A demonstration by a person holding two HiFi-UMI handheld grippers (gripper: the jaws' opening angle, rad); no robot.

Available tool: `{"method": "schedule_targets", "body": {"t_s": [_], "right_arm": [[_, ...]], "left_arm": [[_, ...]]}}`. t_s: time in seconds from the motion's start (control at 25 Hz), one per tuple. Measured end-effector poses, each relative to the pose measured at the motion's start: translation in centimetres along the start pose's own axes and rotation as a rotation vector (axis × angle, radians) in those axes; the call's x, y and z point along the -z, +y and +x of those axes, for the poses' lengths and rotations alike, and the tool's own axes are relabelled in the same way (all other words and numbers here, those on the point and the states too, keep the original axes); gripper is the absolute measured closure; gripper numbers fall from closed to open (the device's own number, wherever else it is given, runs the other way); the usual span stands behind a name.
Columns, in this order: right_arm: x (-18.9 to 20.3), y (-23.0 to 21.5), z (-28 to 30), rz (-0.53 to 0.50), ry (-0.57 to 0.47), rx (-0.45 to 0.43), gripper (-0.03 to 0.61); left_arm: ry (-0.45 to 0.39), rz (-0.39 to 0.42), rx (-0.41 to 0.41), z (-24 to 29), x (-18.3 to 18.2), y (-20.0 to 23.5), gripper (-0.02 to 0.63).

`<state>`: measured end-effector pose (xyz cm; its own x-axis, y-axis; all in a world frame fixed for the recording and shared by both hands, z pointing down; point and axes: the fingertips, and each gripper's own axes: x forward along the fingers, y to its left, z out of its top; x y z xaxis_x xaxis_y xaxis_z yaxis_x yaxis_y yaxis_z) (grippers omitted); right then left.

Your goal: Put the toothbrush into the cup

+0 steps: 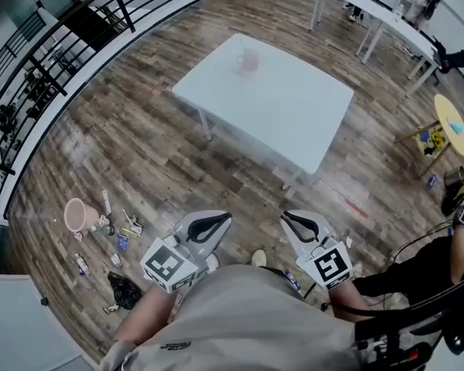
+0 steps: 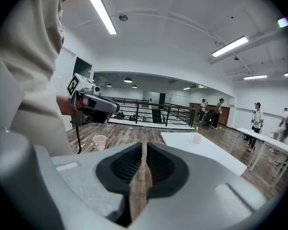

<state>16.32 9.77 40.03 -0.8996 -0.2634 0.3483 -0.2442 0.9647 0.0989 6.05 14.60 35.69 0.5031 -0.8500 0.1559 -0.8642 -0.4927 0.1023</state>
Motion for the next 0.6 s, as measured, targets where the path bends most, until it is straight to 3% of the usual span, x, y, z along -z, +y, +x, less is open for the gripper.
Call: {"method": "schedule_targets", "body": {"t_s": [0.6], "right_arm": [[-3.6, 7.3, 5.3, -0.041, 0.003, -0.032, 0.546]], "left_arm": [[-0.024, -0.021, -0.006, -8.6, 0.7, 3.5, 0.607]]}}
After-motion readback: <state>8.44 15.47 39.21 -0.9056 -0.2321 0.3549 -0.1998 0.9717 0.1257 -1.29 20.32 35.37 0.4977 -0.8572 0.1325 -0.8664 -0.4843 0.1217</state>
